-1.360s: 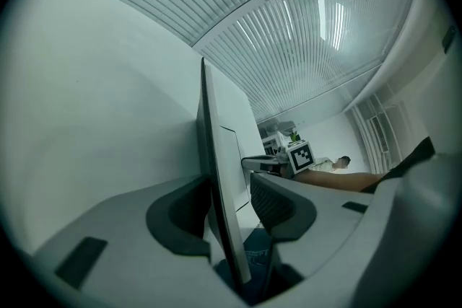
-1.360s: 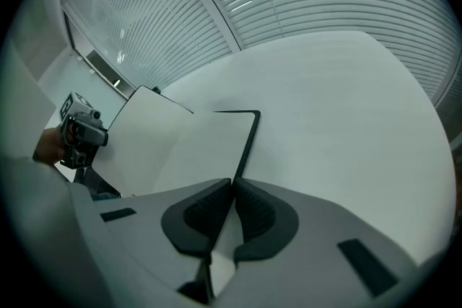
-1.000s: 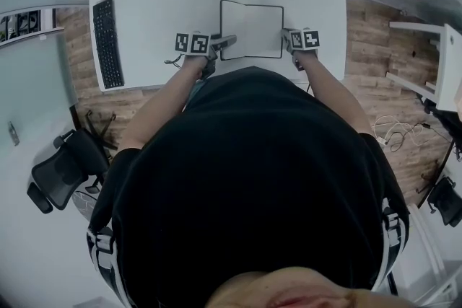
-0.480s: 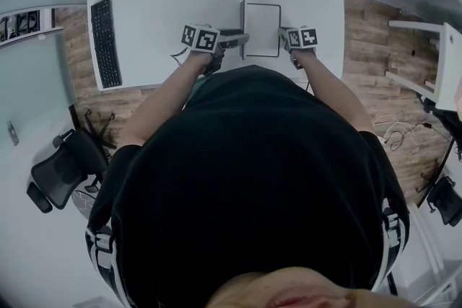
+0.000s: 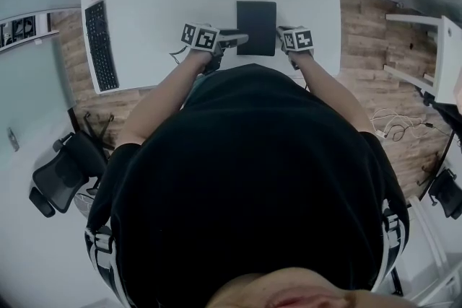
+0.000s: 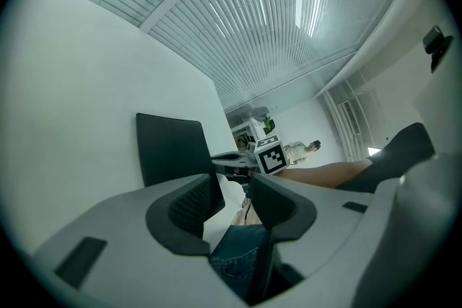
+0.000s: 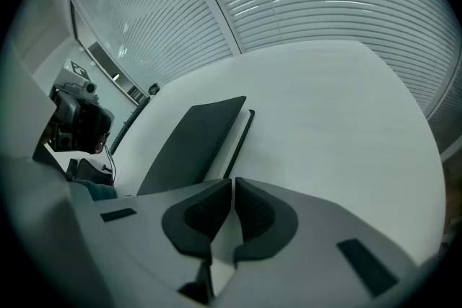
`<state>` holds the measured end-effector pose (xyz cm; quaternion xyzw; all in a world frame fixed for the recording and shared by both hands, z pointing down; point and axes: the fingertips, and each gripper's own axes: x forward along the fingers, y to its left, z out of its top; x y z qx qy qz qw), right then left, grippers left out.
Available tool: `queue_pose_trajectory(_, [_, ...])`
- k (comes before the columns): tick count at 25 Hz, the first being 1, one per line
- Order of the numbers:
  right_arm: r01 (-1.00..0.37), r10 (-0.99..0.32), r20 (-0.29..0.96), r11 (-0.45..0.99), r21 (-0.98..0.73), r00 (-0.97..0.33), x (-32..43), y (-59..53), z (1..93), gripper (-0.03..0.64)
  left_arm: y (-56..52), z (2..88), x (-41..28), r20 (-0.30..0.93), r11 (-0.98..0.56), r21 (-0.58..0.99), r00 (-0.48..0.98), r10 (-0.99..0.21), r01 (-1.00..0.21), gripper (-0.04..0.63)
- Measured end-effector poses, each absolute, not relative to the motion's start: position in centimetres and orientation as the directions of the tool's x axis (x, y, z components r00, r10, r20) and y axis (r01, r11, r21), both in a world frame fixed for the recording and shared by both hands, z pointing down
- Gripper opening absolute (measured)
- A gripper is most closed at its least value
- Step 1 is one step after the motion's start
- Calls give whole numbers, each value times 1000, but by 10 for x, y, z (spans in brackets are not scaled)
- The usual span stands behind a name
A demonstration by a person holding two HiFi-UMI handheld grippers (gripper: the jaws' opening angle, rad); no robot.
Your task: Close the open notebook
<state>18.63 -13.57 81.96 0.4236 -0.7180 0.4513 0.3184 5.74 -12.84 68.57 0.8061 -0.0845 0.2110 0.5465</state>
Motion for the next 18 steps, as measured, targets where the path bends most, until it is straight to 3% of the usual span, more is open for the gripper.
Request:
queue_pose_trajectory(11, [-891,-338,826,211,-402,-452,190,-134,812,44,-146,689,50,445,-378,832,895,22,-405,183])
queue_pose_trajectory(18, [-894,-386,807,212,-394,-447,197,-143,793,44,-161,690,37,472,-400,791,878,-81,-463,85])
